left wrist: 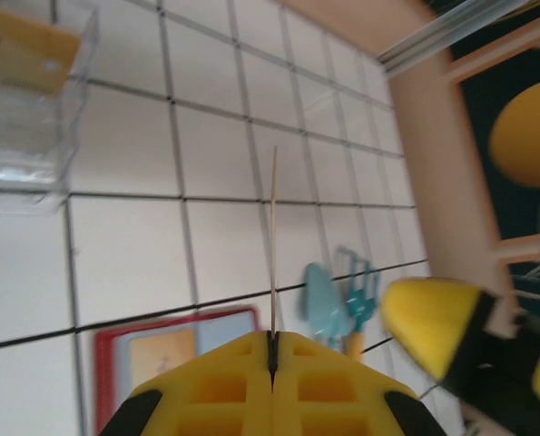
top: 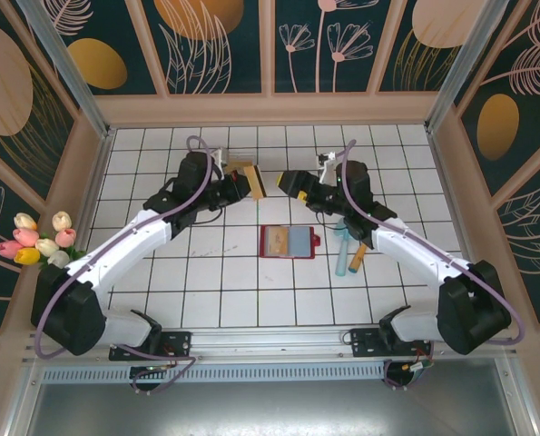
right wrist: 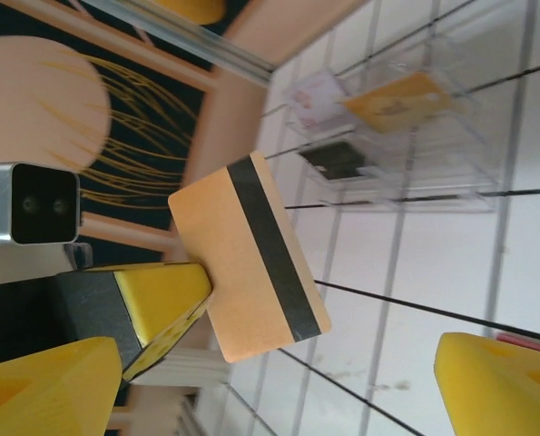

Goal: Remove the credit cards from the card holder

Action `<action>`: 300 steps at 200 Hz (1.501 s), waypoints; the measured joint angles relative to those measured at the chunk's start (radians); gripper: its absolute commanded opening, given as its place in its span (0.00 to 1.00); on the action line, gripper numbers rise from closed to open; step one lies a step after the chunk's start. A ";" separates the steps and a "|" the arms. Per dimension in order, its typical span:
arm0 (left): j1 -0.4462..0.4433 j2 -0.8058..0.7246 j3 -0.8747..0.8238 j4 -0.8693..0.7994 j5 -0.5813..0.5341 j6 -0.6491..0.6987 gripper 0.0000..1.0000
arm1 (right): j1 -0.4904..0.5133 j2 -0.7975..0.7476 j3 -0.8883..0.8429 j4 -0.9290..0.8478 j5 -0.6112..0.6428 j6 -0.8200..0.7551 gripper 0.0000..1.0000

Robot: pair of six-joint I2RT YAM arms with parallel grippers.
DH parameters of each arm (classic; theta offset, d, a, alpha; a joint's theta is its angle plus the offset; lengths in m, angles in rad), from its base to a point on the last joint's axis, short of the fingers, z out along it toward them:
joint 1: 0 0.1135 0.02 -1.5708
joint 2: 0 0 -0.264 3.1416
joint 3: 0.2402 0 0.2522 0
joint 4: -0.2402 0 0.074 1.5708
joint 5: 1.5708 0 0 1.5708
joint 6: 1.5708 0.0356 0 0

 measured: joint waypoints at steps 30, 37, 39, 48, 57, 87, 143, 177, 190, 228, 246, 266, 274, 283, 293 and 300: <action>0.006 -0.037 0.000 0.132 0.075 -0.092 0.00 | 0.000 0.009 -0.006 0.164 -0.054 0.125 0.88; 0.006 -0.044 0.000 0.161 0.091 -0.117 0.00 | 0.000 0.013 -0.006 0.205 -0.063 0.154 0.86; 0.006 -0.045 0.000 0.167 0.093 -0.122 0.00 | 0.000 0.014 -0.006 0.217 -0.066 0.163 0.85; 0.006 -0.054 -0.002 0.204 0.111 -0.152 0.00 | 0.000 0.019 -0.008 0.265 -0.079 0.204 0.79; 0.006 -0.063 -0.007 0.238 0.125 -0.180 0.00 | 0.000 0.024 -0.008 0.303 -0.089 0.235 0.76; 0.007 -0.095 -0.038 0.337 0.168 -0.267 0.00 | 0.001 0.034 -0.012 0.410 -0.114 0.328 0.57; 0.007 -0.100 -0.050 0.399 0.211 -0.349 0.00 | 0.001 0.034 -0.018 0.518 -0.121 0.406 0.29; 0.007 -0.111 -0.064 0.399 0.214 -0.367 0.00 | 0.001 0.017 -0.058 0.540 -0.113 0.408 0.21; 0.007 -0.116 -0.077 0.404 0.213 -0.370 0.00 | 0.001 0.007 -0.066 0.542 -0.113 0.407 0.15; 0.007 -0.121 -0.101 0.406 0.214 -0.381 0.02 | 0.001 -0.011 -0.070 0.547 -0.112 0.397 0.04; 0.007 -0.121 -0.101 0.397 0.213 -0.373 0.31 | 0.001 -0.018 -0.072 0.534 -0.111 0.384 0.01; 0.010 -0.121 -0.101 0.344 0.211 -0.354 0.53 | 0.001 -0.040 -0.083 0.513 -0.103 0.348 0.00; 0.013 -0.121 -0.097 0.312 0.208 -0.336 0.61 | 0.001 -0.051 -0.085 0.488 -0.101 0.325 0.00; 0.018 -0.121 -0.089 0.270 0.201 -0.329 0.67 | 0.001 -0.066 -0.085 0.453 -0.093 0.294 0.00; 0.027 -0.121 -0.081 0.230 0.188 -0.305 0.73 | 0.001 -0.087 -0.085 0.403 -0.079 0.256 0.00; 0.037 -0.121 -0.076 0.201 0.182 -0.286 0.76 | 0.001 -0.103 -0.085 0.364 -0.069 0.226 0.00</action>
